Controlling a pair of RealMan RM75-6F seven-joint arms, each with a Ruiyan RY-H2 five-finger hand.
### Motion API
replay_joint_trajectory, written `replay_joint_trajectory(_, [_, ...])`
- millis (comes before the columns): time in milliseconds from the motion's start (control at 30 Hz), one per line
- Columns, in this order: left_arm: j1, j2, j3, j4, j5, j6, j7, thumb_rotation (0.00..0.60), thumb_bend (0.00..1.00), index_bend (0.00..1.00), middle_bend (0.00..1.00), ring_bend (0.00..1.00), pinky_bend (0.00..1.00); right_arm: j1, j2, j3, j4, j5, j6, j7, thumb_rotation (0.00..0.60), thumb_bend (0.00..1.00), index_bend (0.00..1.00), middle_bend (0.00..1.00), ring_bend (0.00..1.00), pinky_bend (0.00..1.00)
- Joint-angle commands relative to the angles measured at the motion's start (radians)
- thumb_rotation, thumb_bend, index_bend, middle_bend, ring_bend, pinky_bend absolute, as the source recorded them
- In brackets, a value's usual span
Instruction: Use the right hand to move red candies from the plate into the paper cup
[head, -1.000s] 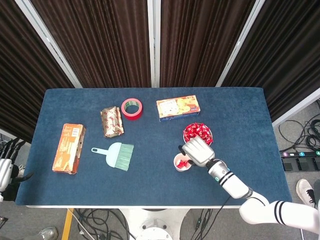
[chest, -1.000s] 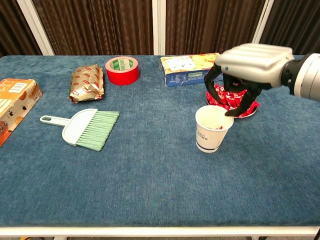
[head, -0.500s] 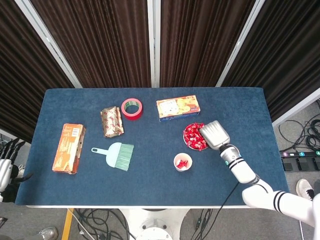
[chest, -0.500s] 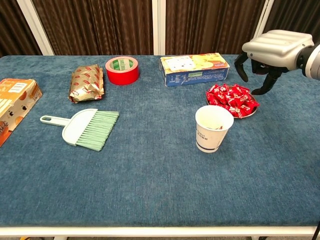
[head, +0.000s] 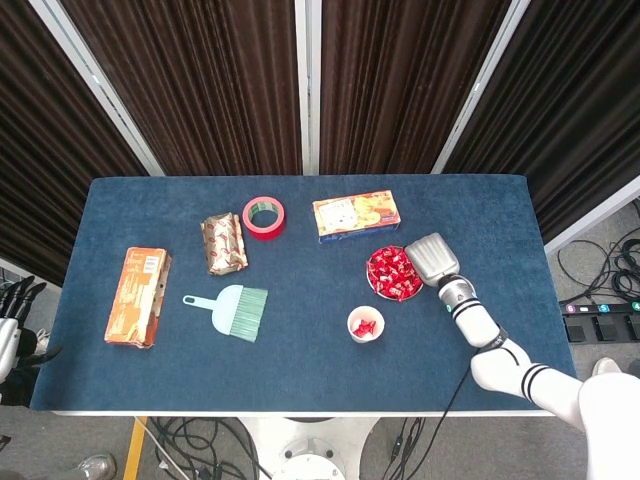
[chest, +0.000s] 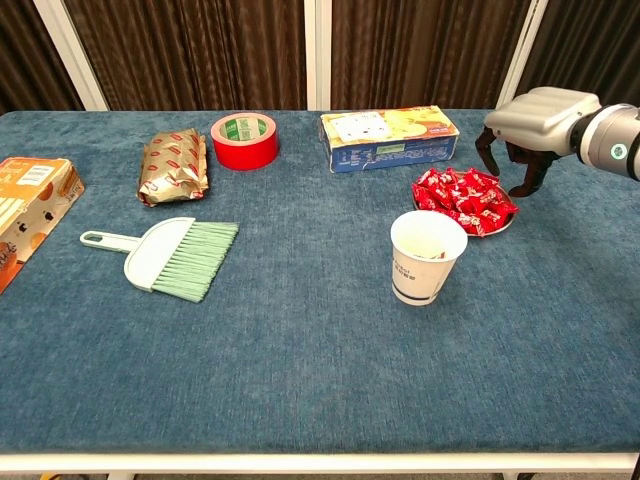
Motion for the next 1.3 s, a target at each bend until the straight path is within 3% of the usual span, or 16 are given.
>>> replay_joint_trajectory(33, [-0.001,0.000,0.000,0.002,0.001,0.001,-0.002,0.600,0.09,0.14,0.14,0.05,0.19,0.006,-0.012,0.000,0.015,-0.009,-0.008,0.012,0.600,0.19,0.50,1.00,1.00,0.91])
replay_joint_trajectory(1000, [-0.002,-0.011,0.000,0.036,-0.003,-0.012,-0.031,0.598,0.09,0.14,0.14,0.05,0.19,0.030,-0.073,-0.004,0.116,-0.015,-0.079,0.055,0.600,0.20,0.45,1.00,1.00,0.91])
replay_joint_trajectory(1300, [-0.003,-0.018,0.003,0.049,0.001,-0.015,-0.042,0.587,0.09,0.14,0.14,0.05,0.19,0.033,-0.084,0.000,0.127,-0.037,-0.072,0.085,0.600,0.20,0.55,1.00,1.00,0.91])
